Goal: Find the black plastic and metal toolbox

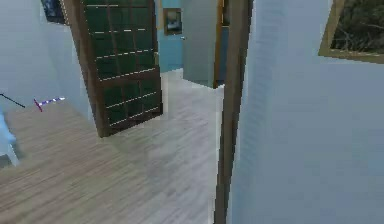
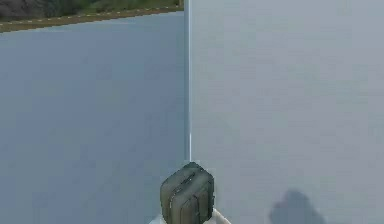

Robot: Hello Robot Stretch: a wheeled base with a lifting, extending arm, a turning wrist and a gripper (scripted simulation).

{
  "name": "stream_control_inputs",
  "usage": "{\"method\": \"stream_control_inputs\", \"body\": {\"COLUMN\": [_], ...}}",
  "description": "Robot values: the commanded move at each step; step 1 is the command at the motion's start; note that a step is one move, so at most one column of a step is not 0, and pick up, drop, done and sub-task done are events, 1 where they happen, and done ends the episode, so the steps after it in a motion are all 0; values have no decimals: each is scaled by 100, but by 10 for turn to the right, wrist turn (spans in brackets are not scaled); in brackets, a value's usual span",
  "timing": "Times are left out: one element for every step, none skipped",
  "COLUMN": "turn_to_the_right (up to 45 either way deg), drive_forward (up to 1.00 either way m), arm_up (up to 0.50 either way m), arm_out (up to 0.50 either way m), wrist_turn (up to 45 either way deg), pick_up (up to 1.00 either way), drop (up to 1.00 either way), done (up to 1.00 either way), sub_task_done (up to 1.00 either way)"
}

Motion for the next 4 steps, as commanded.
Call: {"method": "stream_control_inputs", "body": {"turn_to_the_right": [-330,0,300,0], "drive_forward": [0,60,0,60], "arm_up": [0,0,0,0], "arm_out": [0,0,0,0], "wrist_turn": [0,0,0,0], "pick_up": [0,0,0,0], "drop": [0,0,0,0], "done": [0,0,0,0], "sub_task_done": [0,0,0,0]}}
